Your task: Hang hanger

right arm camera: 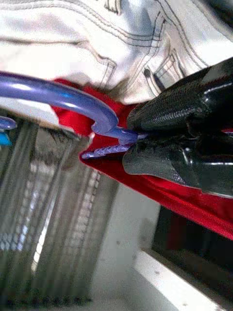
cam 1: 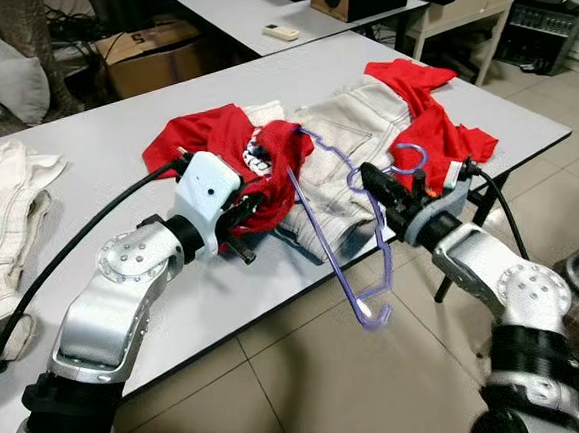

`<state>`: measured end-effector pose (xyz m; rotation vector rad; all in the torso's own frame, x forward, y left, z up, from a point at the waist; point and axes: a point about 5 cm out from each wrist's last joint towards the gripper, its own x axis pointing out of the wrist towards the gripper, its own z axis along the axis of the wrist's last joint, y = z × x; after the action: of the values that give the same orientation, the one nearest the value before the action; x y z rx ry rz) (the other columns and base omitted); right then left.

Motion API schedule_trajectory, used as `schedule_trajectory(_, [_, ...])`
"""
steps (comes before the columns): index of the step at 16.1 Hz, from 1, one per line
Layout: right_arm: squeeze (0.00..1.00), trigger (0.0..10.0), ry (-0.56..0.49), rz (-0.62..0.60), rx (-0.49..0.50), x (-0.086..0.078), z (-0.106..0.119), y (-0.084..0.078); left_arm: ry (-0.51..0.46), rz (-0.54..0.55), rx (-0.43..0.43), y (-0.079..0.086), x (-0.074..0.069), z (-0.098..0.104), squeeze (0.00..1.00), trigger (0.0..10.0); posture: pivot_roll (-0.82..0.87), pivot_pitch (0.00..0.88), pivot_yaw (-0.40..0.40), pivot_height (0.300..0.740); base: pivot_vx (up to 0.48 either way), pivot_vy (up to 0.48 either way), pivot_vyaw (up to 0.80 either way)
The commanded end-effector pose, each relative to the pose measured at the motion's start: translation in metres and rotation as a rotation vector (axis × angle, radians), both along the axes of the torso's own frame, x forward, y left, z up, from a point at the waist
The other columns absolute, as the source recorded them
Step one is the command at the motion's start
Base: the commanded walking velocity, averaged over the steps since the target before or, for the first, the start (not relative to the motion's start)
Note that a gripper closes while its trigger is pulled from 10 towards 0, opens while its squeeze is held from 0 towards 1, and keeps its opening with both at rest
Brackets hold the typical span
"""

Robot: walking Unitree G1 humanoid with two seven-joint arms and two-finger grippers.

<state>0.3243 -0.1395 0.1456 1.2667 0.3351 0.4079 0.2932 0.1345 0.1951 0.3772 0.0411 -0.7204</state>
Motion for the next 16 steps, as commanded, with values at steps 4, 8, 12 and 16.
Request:
schedule_trajectory(4, [0.00,10.0,0.132,-0.028,-0.048,0.006,-0.021,0.007,-0.144,-0.035,0.026,0.011,-0.002,0.028,0.00,0.0,0.01,0.000,0.067,0.740,0.000,0.000,0.00])
schedule_trajectory(8, [0.00,10.0,0.109,-0.207,0.141,0.031,-0.004,-0.006,0.037,-0.197,0.116,-0.004,-0.022,-0.010,0.00,0.0,0.01,0.000,0.069,0.740,0.000,0.000,0.00])
schedule_trajectory(12, [0.00,10.0,0.115,-0.214,0.164,0.042,0.005,0.015,0.047,-0.166,0.104,-0.019,-0.019,-0.026,0.00,0.0,0.01,0.000,0.074,0.740,0.000,0.000,0.00])
schedule_trajectory(16, [0.00,10.0,0.119,-0.273,0.199,0.057,0.010,0.020,0.049,-0.256,0.095,-0.030,-0.026,-0.025,0.00,0.0,0.02,0.000,0.071,0.740,0.000,0.000,0.00])
